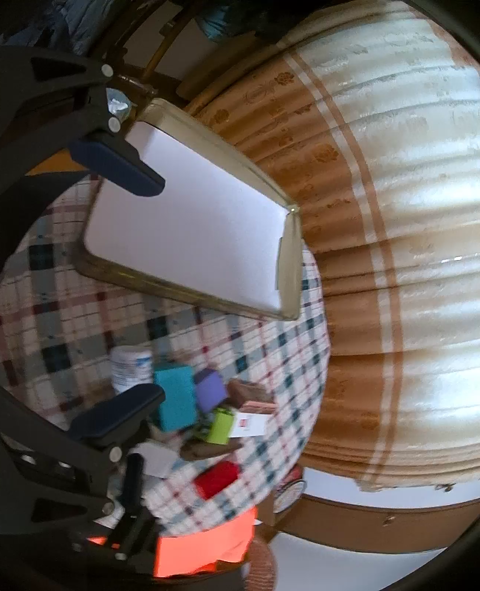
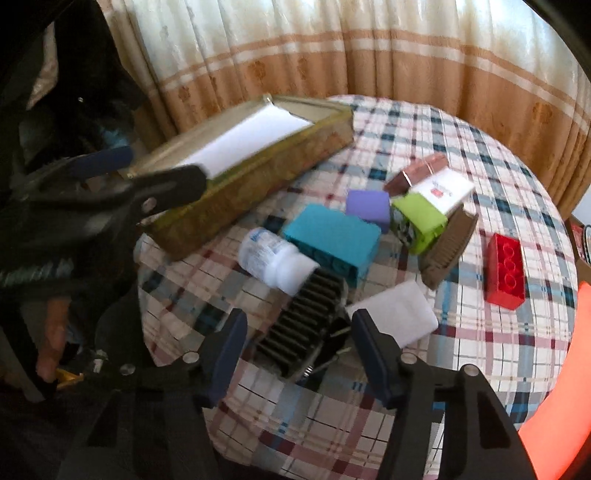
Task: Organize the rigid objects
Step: 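Grasp the black brush with the right tool while the left tool reaches the white pill bottle, then lift the black brush with the right tool while the left tool grasps the pill bottle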
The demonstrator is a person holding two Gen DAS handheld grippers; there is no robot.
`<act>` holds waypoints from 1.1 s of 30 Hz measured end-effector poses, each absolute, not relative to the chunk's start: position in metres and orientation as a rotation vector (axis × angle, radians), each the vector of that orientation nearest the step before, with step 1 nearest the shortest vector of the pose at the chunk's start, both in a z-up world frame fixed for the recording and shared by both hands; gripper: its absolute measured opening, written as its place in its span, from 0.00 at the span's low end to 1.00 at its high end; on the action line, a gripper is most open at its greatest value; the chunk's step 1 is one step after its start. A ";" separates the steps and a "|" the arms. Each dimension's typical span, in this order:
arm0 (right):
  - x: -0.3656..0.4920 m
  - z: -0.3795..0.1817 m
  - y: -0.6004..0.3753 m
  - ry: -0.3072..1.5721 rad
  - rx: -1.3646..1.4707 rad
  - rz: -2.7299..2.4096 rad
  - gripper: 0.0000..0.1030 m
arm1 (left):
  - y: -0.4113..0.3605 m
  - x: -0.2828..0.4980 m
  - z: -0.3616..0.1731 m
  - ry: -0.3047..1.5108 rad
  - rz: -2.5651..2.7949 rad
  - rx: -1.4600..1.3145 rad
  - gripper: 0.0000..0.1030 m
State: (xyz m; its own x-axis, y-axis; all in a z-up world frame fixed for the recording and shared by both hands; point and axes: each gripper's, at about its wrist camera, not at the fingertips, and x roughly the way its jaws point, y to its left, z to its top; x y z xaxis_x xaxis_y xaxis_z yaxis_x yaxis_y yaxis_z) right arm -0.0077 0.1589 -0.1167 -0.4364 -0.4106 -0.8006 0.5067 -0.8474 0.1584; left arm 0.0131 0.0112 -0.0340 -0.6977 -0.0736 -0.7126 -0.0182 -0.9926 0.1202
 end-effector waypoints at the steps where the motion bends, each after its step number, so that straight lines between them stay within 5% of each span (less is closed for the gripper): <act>1: -0.008 -0.119 0.160 0.131 1.234 -2.273 0.60 | 0.012 0.016 -0.036 -0.194 -2.859 1.216 1.00; 4: -0.007 -0.119 0.158 0.149 1.216 -2.282 0.58 | 0.013 0.019 -0.042 -0.218 -2.856 1.226 1.00; 10: -0.003 -0.119 0.155 0.197 1.162 -2.282 0.30 | 0.016 0.021 -0.041 -0.202 -2.870 1.213 1.00; 21: -0.004 -0.094 0.169 0.156 1.044 -2.380 0.30 | 0.019 0.023 -0.039 -0.181 -2.909 1.203 0.99; 33: -0.013 -0.085 0.189 0.063 1.012 -2.453 0.30 | 0.046 0.010 -0.062 -0.239 -2.991 1.325 0.81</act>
